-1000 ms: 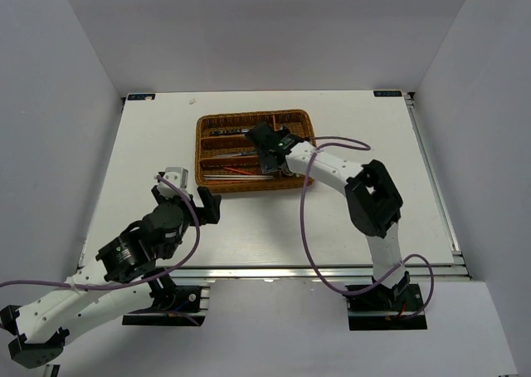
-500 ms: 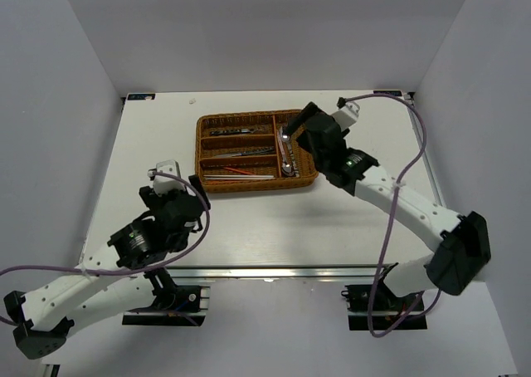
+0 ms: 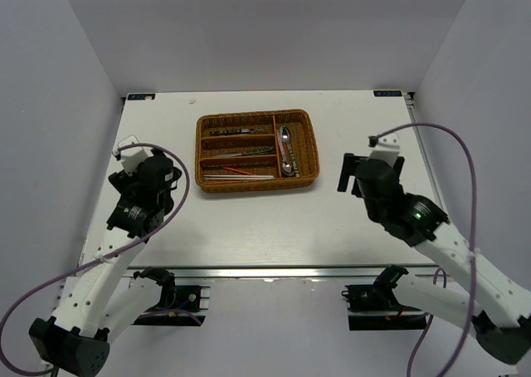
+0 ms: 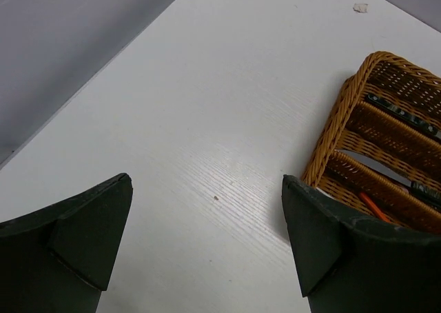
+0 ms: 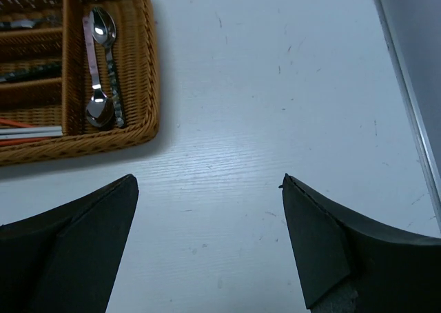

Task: Sort the eating utensils into containers

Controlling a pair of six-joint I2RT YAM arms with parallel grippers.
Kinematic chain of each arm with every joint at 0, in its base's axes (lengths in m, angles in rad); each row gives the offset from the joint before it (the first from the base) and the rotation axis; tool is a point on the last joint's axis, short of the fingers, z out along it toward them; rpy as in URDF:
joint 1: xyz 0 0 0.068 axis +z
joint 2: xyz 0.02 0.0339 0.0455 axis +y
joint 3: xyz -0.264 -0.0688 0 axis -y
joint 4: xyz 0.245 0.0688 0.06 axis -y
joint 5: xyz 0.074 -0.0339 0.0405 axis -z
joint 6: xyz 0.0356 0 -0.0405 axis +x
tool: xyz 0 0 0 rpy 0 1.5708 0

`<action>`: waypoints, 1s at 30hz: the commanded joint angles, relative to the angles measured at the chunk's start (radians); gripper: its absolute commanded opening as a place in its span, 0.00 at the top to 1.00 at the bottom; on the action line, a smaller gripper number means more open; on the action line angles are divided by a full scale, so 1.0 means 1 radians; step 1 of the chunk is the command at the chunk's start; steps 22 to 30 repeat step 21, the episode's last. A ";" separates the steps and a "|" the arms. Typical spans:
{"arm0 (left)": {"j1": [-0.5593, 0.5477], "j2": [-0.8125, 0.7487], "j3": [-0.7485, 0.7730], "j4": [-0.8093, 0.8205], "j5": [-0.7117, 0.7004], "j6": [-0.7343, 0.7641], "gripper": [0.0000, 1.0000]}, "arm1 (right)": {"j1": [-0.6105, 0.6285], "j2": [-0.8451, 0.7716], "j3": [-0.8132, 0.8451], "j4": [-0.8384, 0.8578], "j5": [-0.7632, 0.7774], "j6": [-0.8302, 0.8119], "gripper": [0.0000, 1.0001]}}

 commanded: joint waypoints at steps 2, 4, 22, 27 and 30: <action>0.015 -0.093 -0.008 -0.013 0.022 0.040 0.02 | 0.000 -0.162 -0.020 -0.060 -0.007 -0.046 0.11; 0.015 -0.169 -0.014 -0.039 -0.004 0.057 0.02 | 0.002 -0.234 -0.029 -0.082 -0.028 -0.041 0.11; 0.014 -0.315 -0.116 0.000 0.057 0.111 0.02 | 0.002 -0.323 -0.156 -0.036 -0.024 0.003 0.11; 0.014 -0.315 -0.116 0.000 0.057 0.111 0.02 | 0.002 -0.323 -0.156 -0.036 -0.024 0.003 0.11; 0.014 -0.315 -0.116 0.000 0.057 0.111 0.02 | 0.002 -0.323 -0.156 -0.036 -0.024 0.003 0.11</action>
